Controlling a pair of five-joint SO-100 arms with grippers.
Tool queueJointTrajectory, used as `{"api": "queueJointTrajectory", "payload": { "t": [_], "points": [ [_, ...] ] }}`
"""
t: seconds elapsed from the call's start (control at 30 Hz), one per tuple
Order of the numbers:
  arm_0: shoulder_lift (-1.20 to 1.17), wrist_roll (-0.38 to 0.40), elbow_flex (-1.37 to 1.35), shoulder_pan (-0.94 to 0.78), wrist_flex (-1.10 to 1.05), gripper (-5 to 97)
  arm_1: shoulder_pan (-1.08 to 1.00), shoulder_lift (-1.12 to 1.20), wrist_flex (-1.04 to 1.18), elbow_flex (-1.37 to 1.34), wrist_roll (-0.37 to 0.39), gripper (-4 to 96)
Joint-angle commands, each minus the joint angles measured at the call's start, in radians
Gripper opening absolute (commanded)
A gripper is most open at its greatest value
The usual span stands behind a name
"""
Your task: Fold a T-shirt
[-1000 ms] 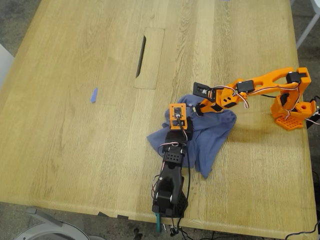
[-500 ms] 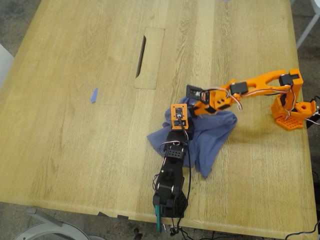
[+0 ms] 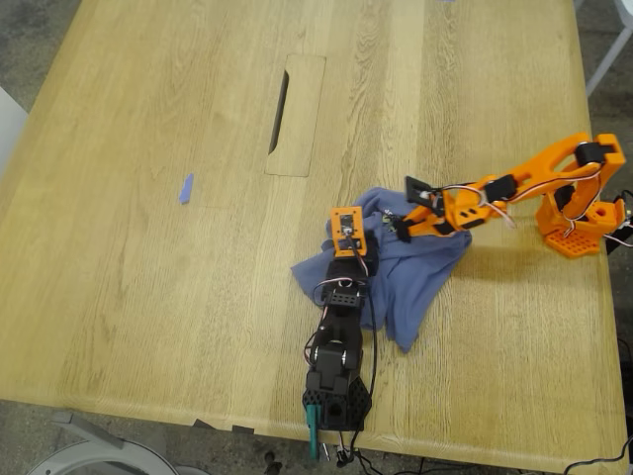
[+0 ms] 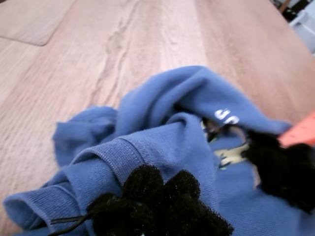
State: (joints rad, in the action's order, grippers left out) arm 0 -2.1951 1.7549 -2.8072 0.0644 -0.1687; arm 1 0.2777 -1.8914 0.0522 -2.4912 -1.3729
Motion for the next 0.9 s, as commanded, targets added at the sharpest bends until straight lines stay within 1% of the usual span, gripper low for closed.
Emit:
{"api": "queueJointTrajectory", "payload": {
  "t": [0.0,0.3,0.5,0.7,0.87],
  "points": [
    [-0.023,-0.011,-0.005,-0.071,-0.015,0,-0.017,-0.115,-0.006,-0.092,0.002,0.0],
    [-0.026,-0.025,-0.092,-0.137,0.04,0,-0.055,-0.291,0.04,-0.261,0.002,0.0],
    [-0.121,-0.032,-0.173,-0.244,0.063,0,-0.084,-0.454,0.127,-0.353,0.0,0.0],
    [-0.164,-0.038,-0.19,-0.344,0.083,0,-0.12,-0.709,0.291,-0.472,-0.002,0.0],
    [-0.176,-0.04,-0.189,-0.373,0.083,0,-0.153,-0.953,0.482,-0.525,-0.006,0.0]
  ]
}}
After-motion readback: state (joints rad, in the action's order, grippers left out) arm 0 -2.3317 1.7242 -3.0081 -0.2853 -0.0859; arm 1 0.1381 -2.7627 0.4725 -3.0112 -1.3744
